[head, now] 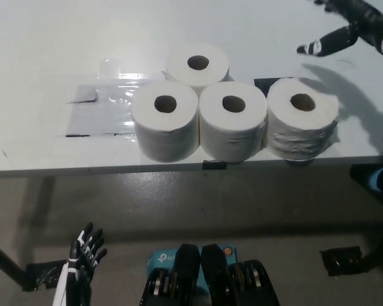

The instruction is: A few rolls of toilet paper are kept infront of the robot and the robot uses its right hand to lift one of the rolls and and places it on top of the other rolls to stack it.

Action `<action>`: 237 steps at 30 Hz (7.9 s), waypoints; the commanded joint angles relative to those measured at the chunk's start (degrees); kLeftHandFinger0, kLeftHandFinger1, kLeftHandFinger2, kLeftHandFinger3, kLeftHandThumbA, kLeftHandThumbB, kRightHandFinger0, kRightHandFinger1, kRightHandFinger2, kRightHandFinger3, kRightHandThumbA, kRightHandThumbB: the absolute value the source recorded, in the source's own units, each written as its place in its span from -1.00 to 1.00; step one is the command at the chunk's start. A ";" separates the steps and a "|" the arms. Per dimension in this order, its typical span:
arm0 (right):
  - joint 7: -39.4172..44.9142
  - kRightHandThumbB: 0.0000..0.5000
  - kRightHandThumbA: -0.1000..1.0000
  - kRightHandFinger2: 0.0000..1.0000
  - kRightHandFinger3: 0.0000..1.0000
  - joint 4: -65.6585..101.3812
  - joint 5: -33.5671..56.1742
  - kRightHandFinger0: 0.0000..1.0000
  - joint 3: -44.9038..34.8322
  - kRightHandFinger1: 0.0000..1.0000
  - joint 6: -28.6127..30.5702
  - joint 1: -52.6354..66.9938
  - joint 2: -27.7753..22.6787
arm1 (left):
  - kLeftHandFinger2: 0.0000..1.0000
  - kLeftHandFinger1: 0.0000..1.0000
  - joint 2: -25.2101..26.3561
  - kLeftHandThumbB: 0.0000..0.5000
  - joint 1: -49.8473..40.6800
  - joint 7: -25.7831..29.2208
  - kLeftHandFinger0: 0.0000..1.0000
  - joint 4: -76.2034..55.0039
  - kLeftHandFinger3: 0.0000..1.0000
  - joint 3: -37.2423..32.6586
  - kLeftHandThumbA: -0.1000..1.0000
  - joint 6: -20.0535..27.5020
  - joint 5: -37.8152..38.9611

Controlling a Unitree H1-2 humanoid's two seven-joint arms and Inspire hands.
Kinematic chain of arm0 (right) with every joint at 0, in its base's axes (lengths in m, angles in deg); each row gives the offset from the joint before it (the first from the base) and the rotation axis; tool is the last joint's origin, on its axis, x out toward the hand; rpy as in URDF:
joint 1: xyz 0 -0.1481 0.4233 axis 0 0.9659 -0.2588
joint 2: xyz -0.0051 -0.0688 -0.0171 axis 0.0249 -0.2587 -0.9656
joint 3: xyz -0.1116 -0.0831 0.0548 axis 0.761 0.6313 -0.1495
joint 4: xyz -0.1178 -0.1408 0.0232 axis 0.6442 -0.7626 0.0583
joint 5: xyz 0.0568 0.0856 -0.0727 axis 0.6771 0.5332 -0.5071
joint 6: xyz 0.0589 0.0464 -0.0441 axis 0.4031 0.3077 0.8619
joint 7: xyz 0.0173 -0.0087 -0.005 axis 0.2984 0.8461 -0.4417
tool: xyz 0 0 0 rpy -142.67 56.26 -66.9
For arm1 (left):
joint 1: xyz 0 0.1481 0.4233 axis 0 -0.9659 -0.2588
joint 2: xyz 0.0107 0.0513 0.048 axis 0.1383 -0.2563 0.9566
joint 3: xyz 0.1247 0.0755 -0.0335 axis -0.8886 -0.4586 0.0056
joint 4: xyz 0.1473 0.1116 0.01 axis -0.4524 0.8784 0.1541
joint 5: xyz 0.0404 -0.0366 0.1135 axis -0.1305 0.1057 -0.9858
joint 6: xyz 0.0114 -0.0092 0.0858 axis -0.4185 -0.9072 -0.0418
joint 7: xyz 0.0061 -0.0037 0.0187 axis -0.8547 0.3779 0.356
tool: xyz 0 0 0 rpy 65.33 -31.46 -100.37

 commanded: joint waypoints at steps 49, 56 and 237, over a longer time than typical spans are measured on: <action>24.15 0.48 0.61 1.00 1.00 -19.11 -10.76 1.00 7.28 1.00 3.83 -13.27 4.04 | 1.00 1.00 0.26 -1.00 1.32 -0.41 1.00 -2.05 1.00 0.36 1.00 1.89 1.29; 22.97 0.44 0.64 1.00 1.00 -20.53 -11.54 1.00 6.68 1.00 5.27 -13.09 4.44 | 1.00 1.00 0.39 -1.00 1.37 -0.56 1.00 -1.86 1.00 0.55 1.00 2.43 1.68; 9.77 0.73 0.32 1.00 1.00 -13.36 -30.13 0.04 8.59 0.60 10.17 -18.94 15.09 | 1.00 1.00 2.63 -1.00 1.13 -1.06 1.00 -2.45 1.00 -0.81 1.00 1.48 -0.53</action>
